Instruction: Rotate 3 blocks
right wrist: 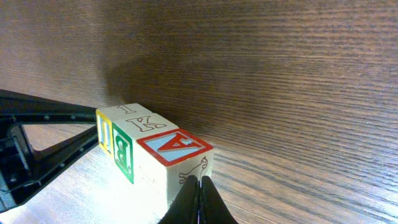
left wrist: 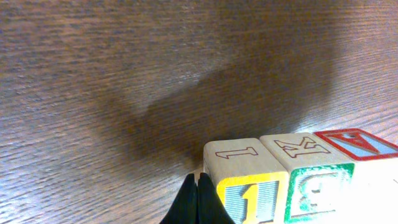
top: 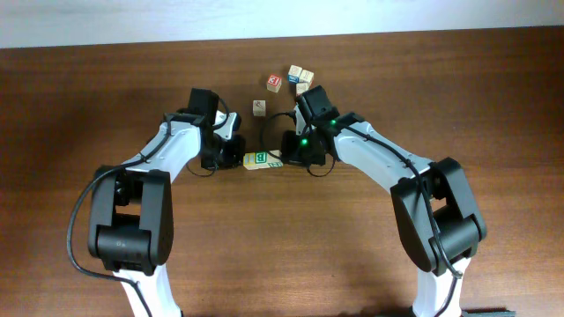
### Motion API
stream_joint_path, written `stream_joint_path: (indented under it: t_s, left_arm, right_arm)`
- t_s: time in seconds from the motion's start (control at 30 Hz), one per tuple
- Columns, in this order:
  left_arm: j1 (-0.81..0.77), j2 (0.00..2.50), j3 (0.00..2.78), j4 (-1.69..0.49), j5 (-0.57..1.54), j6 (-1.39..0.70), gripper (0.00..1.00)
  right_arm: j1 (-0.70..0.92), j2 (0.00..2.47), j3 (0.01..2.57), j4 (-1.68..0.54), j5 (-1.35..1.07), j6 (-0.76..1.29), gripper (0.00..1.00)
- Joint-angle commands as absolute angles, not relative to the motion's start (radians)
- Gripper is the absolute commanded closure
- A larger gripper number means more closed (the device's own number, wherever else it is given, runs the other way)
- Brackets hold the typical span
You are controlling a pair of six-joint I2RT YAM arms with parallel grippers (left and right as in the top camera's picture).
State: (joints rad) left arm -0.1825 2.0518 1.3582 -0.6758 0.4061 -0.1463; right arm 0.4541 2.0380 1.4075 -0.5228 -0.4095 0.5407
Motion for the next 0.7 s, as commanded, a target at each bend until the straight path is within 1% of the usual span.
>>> stream_joint_path:
  t_s: [0.0,0.3,0.67]
  left_arm:
    - [-0.208,2.062,1.356,-0.671,0.509,-0.129,1.0]
    - [-0.208,2.062,1.356,-0.675,0.507,-0.13,1.0]
    - [-0.216,2.062,1.356,-0.731,0.418,-0.167,1.0]
  right_arm:
    - [0.518,2.001,1.446,-0.511,-0.481,0.528,0.96]
    - [0.519,2.001,1.446,-0.513,-0.482,0.529,0.96]
    - [0.549,2.001,1.464,-0.525,-0.458,0.528,0.96]
